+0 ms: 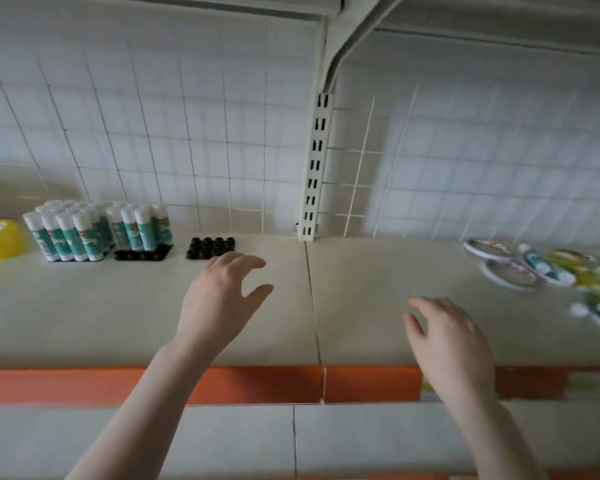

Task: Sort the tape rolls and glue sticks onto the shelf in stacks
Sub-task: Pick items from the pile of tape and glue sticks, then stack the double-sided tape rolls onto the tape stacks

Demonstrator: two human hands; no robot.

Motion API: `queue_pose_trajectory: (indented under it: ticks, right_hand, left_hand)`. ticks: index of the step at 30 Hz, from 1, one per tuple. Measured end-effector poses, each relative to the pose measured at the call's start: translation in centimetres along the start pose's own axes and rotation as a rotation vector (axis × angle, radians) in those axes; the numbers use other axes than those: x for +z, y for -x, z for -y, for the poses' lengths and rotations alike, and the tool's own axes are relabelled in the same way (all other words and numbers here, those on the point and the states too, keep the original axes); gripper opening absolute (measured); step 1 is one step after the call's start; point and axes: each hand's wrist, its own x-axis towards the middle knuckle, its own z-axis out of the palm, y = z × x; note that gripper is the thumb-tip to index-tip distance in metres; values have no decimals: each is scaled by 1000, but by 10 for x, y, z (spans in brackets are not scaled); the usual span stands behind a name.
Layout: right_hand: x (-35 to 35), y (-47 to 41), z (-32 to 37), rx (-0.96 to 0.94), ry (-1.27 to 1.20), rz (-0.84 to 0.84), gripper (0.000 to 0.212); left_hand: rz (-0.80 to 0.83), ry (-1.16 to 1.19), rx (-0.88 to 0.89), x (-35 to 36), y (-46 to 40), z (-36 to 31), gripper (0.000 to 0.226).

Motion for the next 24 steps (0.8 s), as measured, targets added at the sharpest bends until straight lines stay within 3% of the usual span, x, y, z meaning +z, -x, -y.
queue_pose_trajectory:
  ticks: [7,16,24]
  right_hand:
    - [-19,-1,-96,-1,1,-126,24]
    - [-42,-53,-255,-131,-32,-120,17]
    - [-38,-85,-322,-152,-104,-84,18]
  left_hand:
    - [57,-1,27,52,-5,-80,31]
    - [33,-15,6,163,-30,-220,29]
    - [106,-44,8,215,-59,-286,30]
